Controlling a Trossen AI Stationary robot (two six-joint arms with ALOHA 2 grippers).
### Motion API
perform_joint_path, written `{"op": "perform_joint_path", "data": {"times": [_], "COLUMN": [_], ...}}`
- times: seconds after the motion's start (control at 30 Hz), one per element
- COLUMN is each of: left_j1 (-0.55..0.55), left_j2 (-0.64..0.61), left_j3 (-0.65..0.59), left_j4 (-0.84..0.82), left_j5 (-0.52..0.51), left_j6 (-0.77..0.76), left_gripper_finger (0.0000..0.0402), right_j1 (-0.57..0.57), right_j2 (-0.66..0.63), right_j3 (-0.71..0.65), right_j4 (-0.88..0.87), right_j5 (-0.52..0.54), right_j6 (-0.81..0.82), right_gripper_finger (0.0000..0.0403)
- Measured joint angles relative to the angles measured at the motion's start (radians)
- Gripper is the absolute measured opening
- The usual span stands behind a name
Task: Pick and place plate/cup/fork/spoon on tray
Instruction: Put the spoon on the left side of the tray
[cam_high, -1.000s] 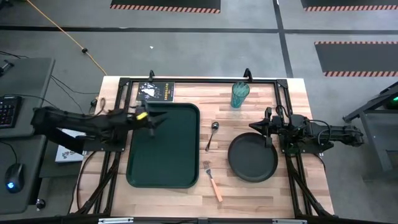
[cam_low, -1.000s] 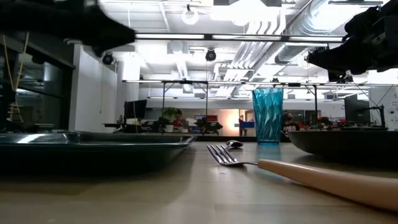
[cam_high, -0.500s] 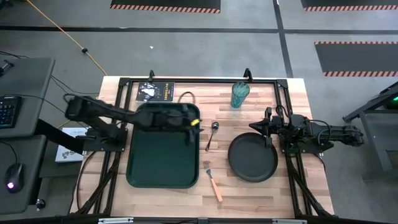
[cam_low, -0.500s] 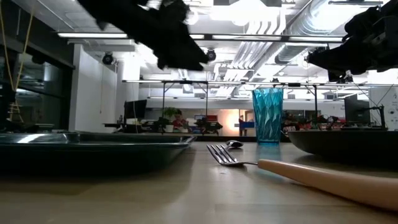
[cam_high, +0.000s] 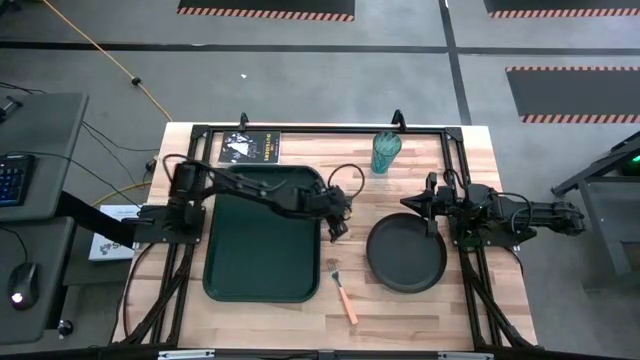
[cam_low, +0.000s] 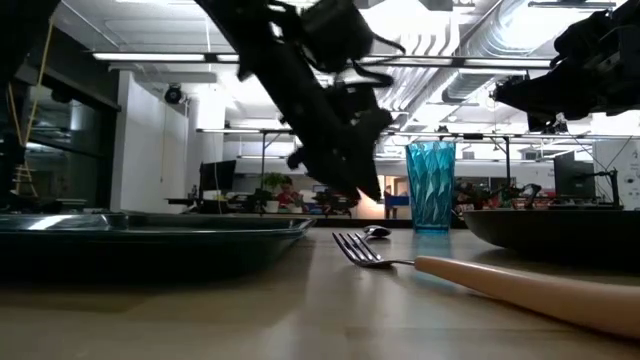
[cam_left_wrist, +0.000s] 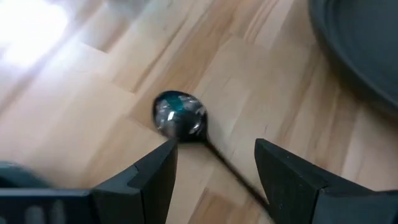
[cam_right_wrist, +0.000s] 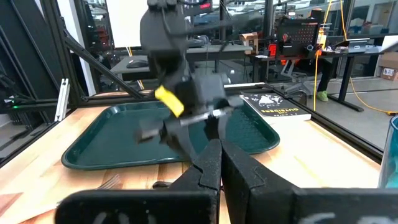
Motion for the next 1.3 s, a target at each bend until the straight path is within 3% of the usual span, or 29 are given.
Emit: {"op": "perform_joint_path", "data": {"times": [0.3,0.6,0.73,0.97,1.07,1.3], "left_j1": [0.016,0.013,0.011,0.020,0.020,-0.020], "left_j2": [0.105,0.127,0.129,0.093,0.034,-0.109], "left_j3": [0.038,0.040,0.040,0.036,0.036,0.024], "left_j4": [-0.003,0.002,0.002,-0.013,-0.024,-0.037], "left_j5": [0.023,-0.029,-0.052,-0.048,-0.068,-0.230], "left_j6": [-0.097,-0.126,-0.096,0.052,0.141,0.321], "left_gripper_finger": [0.0205,0.0197,0.0152,0.0011,0.0014,0.0004], "right_j1": [0.000,0.000,0.000,0.000,0.000,0.000], "right_j2": [0.000,0.000,0.000,0.000,0.000,0.000], "right_j3": [0.000,0.000,0.000,0.000,0.000,0.000], "right_j4": [0.000,0.000,0.000,0.000,0.000,0.000], "right_j5": [0.000,0.000,0.000,0.000,0.000,0.000], "right_j6": [0.000,0.000,0.000,0.000,0.000,0.000], "right_gripper_finger": [0.0000,0.0000,0.0000,0.0000,0.0000,0.0000]}}
